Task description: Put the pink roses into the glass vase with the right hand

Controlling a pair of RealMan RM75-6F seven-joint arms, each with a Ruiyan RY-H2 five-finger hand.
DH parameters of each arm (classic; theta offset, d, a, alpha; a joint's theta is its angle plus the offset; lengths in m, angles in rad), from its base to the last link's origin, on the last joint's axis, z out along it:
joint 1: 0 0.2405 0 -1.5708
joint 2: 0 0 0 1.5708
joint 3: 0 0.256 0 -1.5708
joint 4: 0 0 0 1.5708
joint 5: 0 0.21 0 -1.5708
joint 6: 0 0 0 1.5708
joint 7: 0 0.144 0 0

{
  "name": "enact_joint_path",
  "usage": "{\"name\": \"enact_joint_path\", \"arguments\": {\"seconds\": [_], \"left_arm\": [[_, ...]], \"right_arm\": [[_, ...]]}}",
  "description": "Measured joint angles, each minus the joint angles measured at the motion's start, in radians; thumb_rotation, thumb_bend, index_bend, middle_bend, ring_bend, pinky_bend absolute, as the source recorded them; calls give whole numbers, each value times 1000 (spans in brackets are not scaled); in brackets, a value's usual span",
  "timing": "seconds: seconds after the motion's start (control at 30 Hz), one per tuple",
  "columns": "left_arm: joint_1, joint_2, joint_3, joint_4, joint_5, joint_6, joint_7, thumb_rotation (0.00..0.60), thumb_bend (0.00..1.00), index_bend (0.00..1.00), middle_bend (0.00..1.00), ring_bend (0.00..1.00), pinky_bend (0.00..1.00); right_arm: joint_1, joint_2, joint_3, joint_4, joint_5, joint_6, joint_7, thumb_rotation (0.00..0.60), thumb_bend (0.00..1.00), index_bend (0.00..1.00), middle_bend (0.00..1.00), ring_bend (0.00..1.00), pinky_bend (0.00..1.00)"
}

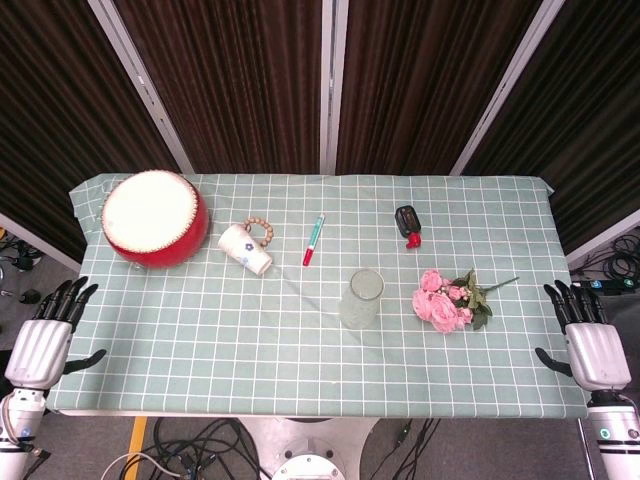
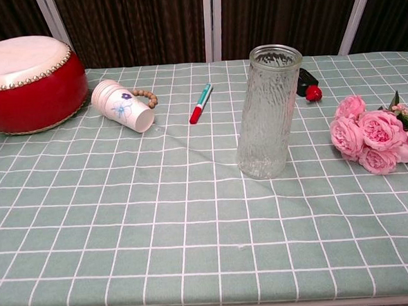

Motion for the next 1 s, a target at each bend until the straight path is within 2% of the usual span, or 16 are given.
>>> {"name": "enact_joint_path", "arguments": {"seconds": [0.23, 0.6, 1.0], "left_arm": [[1, 0, 4, -2, -1, -4, 1, 600, 20, 86, 19, 0, 168], [-8, 11, 1, -12, 1, -15, -2, 600, 21, 85, 19, 0, 168], [-3, -3, 4, -2, 5, -6, 2, 600, 20, 85, 19, 0, 168]], "right_arm": [[-1, 9, 2, -1, 5, -1, -11, 600, 85, 0, 20, 0, 0], [33, 29, -3, -8, 17, -73, -97, 600, 86, 0, 21, 0, 0], [199, 58, 9, -77, 67, -342, -314, 600, 2, 0, 12, 0, 0]]}}
